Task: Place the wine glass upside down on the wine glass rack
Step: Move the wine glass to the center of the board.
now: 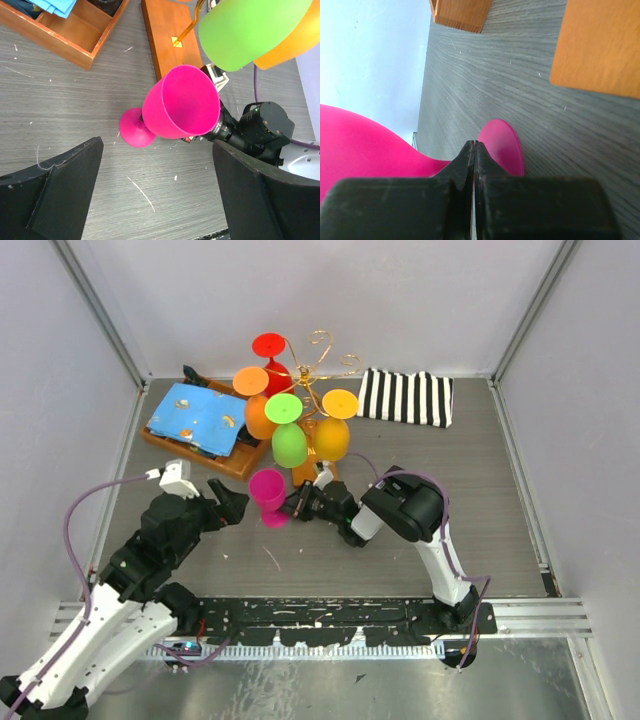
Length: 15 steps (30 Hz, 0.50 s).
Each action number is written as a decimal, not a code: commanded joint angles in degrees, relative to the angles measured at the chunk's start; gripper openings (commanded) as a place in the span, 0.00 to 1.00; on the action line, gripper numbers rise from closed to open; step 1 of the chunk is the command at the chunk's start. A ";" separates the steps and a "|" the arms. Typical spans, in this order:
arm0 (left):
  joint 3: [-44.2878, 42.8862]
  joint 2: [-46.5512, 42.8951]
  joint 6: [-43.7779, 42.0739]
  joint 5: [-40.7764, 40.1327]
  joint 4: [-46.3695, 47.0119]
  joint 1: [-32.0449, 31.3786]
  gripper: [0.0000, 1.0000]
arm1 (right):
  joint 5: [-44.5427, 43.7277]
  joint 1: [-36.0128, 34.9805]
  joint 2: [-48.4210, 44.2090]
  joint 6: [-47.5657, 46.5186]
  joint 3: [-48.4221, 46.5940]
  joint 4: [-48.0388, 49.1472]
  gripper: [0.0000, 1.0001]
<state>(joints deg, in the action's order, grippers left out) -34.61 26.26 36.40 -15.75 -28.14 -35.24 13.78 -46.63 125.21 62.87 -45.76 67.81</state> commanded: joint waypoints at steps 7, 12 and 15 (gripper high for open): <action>-7.46 11.12 2.53 -0.68 -6.38 -0.06 0.98 | -2.31 -3.48 -3.92 -2.13 2.68 0.60 0.00; -10.48 16.70 1.48 -0.56 -8.99 -0.06 0.92 | -3.00 -4.25 -4.71 -3.03 2.93 -0.20 0.01; -11.20 18.20 0.54 -1.02 -9.27 -0.09 0.83 | -3.59 -4.26 -6.22 -4.82 3.37 -2.24 0.01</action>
<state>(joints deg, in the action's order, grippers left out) -43.44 43.31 38.04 -16.23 -35.24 -35.24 11.90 -50.63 123.22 61.28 -43.13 67.31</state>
